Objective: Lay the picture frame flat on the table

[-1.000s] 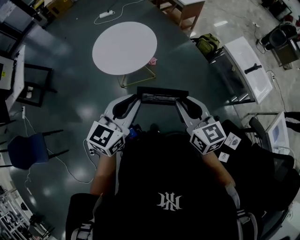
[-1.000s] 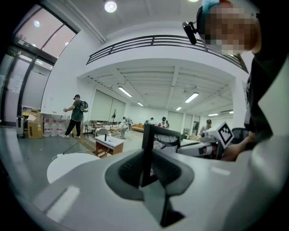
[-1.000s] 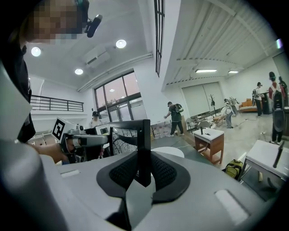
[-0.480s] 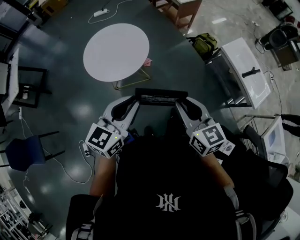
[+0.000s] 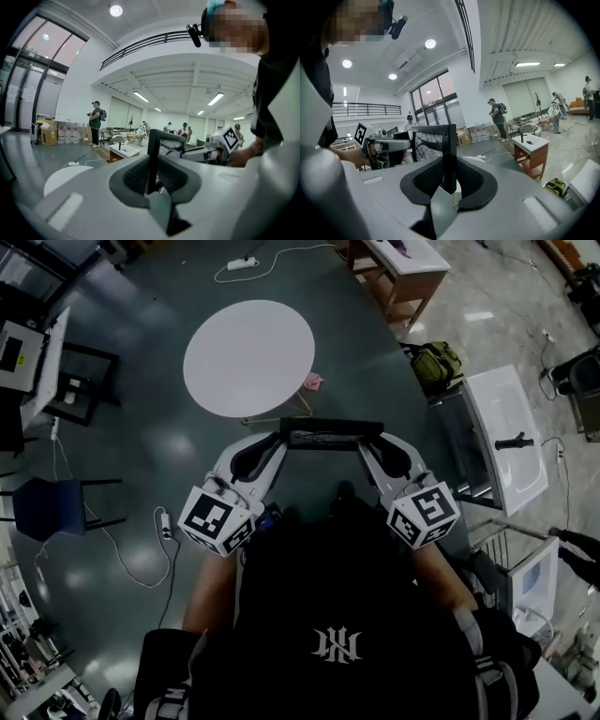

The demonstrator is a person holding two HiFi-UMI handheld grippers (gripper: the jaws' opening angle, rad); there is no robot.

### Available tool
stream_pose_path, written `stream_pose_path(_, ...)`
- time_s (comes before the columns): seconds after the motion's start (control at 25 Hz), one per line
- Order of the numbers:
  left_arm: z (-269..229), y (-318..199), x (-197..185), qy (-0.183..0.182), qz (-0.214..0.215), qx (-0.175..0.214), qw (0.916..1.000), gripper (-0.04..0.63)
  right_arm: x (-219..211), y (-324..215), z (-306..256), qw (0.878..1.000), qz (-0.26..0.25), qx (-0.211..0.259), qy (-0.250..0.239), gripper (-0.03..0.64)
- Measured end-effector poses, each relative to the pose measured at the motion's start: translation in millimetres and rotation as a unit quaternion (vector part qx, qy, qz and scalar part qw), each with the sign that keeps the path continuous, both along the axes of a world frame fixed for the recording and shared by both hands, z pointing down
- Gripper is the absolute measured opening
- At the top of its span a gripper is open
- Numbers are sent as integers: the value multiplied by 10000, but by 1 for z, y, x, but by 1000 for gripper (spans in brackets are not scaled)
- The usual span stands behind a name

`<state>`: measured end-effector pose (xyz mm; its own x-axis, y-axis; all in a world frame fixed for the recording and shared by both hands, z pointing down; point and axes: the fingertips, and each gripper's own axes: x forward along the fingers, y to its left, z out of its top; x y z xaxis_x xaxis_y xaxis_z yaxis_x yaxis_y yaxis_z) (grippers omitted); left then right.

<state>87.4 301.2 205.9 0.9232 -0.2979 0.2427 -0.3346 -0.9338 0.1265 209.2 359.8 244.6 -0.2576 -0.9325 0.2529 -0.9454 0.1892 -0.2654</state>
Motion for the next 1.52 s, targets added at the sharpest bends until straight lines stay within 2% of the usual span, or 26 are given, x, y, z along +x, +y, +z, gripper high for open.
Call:
stream_pose_path(0.36,-22,-19,17,-132,-837,210,9962,46,21,-37,-15,9956,-907,186,-154,86)
stream_pose_path(0.6,-21,-11,32,-219,-1214,226,9921,48,39,-40,-11,9911,-1288,163,-301,86)
stream_pose_path(0.76,-14,-12,37,-347,-1313,250,9904,46,44,-49,1,9883,-1469,112,-387,86)
stream_pose_path(1.08,1,-37,19,-417,-1561,-60,9868,46,26,-77,16,9841,-1692,-163,-508,86)
stream_pose_path(1.36,25,-89,9,-340,-1523,-322,9872,46,17,-126,36,9852,-1611,-418,-422,86)
stream_pose_path(1.52,22,-134,5,-183,-1522,-266,9878,46,14,-169,32,9863,-1564,-408,-334,86)
